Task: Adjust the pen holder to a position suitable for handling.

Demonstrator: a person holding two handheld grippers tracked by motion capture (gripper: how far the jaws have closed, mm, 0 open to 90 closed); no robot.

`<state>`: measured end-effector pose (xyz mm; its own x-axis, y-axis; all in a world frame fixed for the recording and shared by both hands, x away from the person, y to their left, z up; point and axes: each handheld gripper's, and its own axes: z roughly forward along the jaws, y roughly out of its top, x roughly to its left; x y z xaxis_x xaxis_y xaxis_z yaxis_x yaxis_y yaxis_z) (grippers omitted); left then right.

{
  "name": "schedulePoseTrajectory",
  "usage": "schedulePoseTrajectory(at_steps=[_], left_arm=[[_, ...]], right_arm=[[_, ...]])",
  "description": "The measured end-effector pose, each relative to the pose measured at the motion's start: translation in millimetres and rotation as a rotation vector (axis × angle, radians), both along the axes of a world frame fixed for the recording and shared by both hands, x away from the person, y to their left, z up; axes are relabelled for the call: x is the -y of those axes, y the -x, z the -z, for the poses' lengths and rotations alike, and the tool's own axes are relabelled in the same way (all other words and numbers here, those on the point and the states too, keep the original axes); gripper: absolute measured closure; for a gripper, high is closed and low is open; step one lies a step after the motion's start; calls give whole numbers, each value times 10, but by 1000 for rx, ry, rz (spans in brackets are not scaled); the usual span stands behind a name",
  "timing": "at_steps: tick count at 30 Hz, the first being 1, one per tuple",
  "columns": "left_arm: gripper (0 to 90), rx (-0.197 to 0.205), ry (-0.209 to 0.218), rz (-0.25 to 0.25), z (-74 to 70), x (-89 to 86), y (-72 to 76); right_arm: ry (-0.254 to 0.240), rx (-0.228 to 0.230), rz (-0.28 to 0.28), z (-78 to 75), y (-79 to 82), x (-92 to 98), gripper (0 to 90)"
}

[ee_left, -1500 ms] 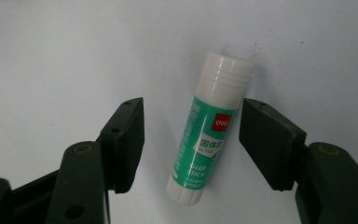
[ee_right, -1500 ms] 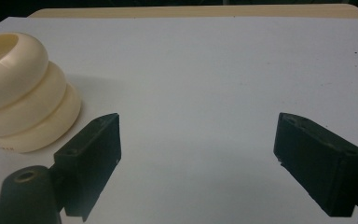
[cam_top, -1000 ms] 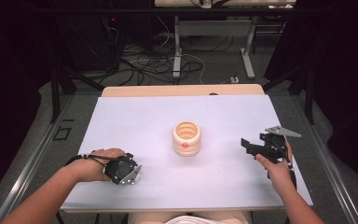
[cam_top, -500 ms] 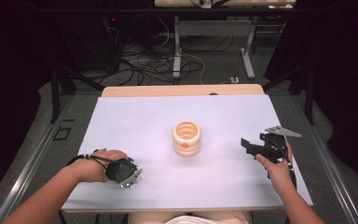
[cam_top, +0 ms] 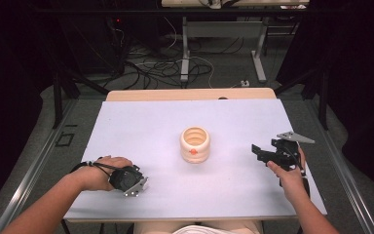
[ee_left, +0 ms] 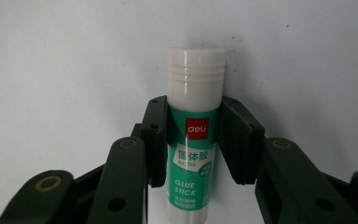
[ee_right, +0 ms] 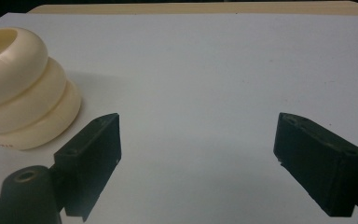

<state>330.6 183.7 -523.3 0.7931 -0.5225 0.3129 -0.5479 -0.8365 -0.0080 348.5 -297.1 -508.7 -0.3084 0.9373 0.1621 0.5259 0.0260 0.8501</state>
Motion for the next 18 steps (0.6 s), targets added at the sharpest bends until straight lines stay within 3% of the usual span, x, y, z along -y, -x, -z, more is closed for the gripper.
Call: schedulePoseTrajectory(at_steps=[5,6,7,10,18], left_arm=[[649,-10,34,-15,-46,0,-3],[649,3,37,-13,-68,3,-10],[650,-5,47,-20,-88,2,-19],[650,-22,114,-60,-154,-7,-36],[650,-23,214,-124,-276,-40,-80]], right_arm=[[-3,-1,0,-3,2,1,146],[-3,-1,0,-3,2,1,146],[2,17,-1,4,-8,2,145],[1,3,-2,-3,-2,5,145],[0,4,-1,-8,0,12,146]])
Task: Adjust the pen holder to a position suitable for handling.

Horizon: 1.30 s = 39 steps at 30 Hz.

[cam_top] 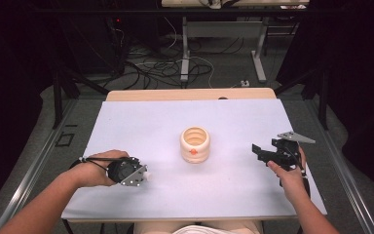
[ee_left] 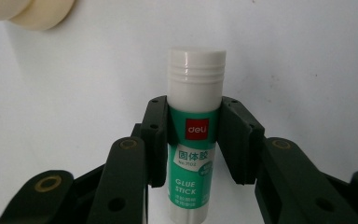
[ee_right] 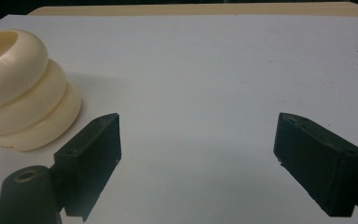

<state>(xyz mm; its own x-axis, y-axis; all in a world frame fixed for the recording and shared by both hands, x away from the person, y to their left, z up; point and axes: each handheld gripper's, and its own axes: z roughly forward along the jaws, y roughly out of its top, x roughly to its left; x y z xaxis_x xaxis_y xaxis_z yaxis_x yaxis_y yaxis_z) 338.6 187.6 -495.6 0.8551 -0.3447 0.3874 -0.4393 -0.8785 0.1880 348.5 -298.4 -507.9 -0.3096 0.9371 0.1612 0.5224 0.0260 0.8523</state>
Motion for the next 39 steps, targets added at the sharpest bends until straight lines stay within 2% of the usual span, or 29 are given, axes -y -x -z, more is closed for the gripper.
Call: schedulePoseTrajectory(at_steps=[6,8,12,16,17,19,20,22,25,27,32,37,39], left_arm=[[650,-15,77,-68,-99,-34,-43],[650,-25,127,-94,-130,-54,-61],[650,-36,183,-149,-204,-94,-97],[650,-63,212,-214,-251,-110,-131],[650,-58,221,-234,-261,-111,-140],[650,-81,251,-278,-276,-114,-166],[650,-101,281,-314,-277,-113,-174],[650,-123,305,-359,-305,-118,-208],[650,-159,349,-456,-335,-136,-263],[650,-204,373,-532,-359,-158,-306],[651,-299,479,-686,-396,-229,-390],[651,-327,535,-792,-422,-275,-423],[651,-343,552,-819,-433,-292,-425]], right_arm=[[1,-2,-2,-3,1,0,146],[-1,-2,-2,-3,2,1,145],[0,0,1,0,-1,0,145],[0,2,4,6,-5,-7,145],[0,2,4,6,-5,-7,145],[-6,-6,4,6,-1,-16,146],[-5,-8,1,5,0,-16,146],[4,2,-1,9,-6,-15,145],[-2,-3,-5,7,-3,-17,145],[-3,-3,-5,8,-3,-14,145],[-4,-5,-4,10,-3,-14,145],[-4,-11,-1,20,-6,-27,145],[4,-9,-5,24,-8,-29,145]])
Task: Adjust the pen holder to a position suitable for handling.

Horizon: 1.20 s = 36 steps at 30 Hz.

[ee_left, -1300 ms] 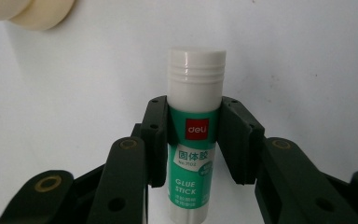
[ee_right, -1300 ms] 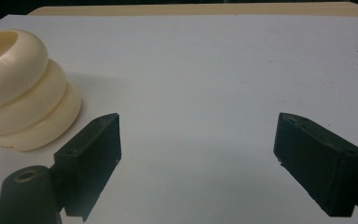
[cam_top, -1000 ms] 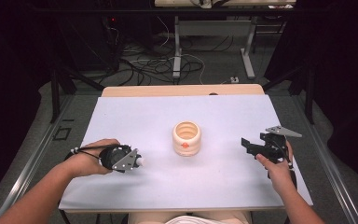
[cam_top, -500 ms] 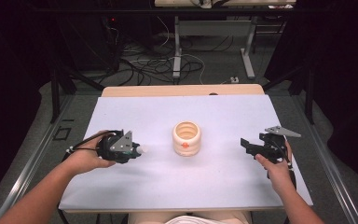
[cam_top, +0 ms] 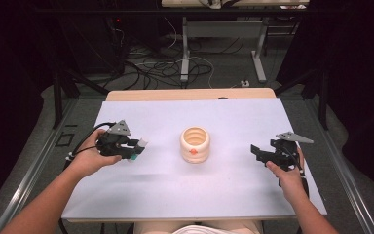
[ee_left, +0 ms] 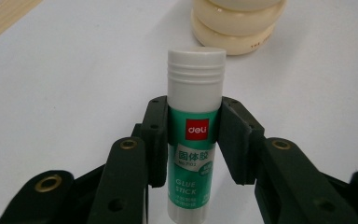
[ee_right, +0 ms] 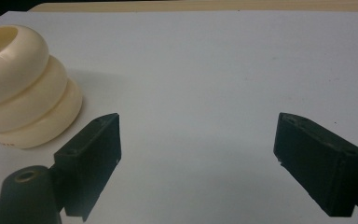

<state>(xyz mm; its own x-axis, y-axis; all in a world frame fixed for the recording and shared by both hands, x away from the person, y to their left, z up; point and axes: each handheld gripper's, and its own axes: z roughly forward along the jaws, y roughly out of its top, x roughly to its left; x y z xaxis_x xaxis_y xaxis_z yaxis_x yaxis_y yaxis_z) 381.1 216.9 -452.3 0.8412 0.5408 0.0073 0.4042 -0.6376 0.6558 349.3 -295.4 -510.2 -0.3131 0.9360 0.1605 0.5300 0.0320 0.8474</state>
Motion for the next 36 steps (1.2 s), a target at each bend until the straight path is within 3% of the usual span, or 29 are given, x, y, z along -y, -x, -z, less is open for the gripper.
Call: schedulePoseTrajectory(at_steps=[4,7,13,18,28,36], left_arm=[[652,-12,41,-43,-30,-27,18],[652,-16,117,-97,-66,-32,56],[653,29,233,-155,-162,14,117],[653,70,305,-187,-229,76,119],[653,152,400,-232,-294,234,39],[653,194,448,-230,-315,452,-36]], right_arm=[[-4,-3,3,0,1,-16,146],[-5,-2,4,1,1,-15,145],[-4,-3,4,1,1,-16,145],[-4,-2,3,-3,3,-16,145],[1,2,2,-4,-1,-5,146],[-8,5,5,-6,-4,-11,145]])
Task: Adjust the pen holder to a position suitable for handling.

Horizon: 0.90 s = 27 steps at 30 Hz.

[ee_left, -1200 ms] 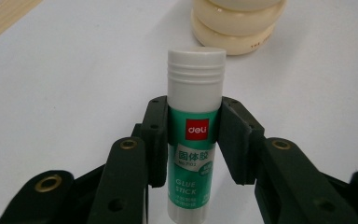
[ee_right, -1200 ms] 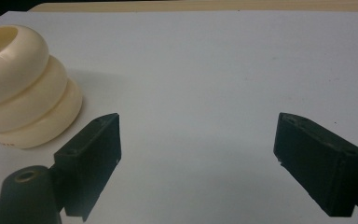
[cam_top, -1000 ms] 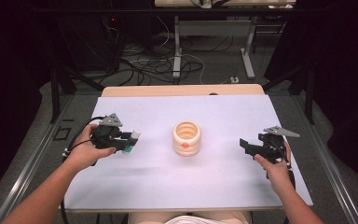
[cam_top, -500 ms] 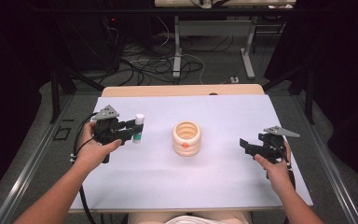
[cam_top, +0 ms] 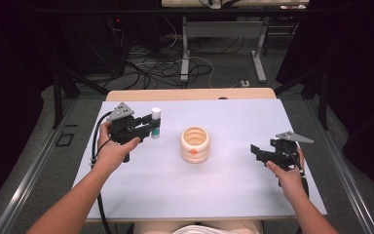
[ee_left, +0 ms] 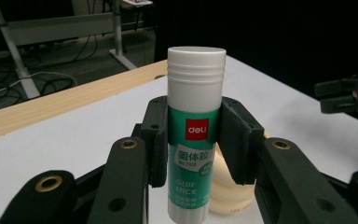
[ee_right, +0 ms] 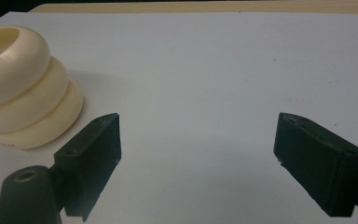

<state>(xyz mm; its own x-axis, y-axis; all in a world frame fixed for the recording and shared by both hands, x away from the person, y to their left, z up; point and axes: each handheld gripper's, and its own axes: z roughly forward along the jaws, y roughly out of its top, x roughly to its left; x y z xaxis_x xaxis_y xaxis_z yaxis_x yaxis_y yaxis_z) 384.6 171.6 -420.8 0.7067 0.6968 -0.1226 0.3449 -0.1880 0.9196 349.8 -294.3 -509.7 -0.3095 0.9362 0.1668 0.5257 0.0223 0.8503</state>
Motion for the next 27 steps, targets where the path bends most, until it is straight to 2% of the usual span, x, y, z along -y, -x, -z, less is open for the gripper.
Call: schedulePoseTrajectory(at_steps=[3,11,15,23,27], left_arm=[[653,7,7,3,-9,71,-29],[653,36,41,-4,-43,228,-83],[653,41,39,5,-50,304,-101],[653,63,64,6,-26,480,-145],[653,60,59,17,0,578,-162]], right_arm=[[-3,-10,-2,-3,3,4,145],[0,0,-14,-8,1,18,145],[4,10,-12,-13,3,18,145],[-5,4,-3,-16,3,29,145],[0,12,-7,-25,4,32,145]])
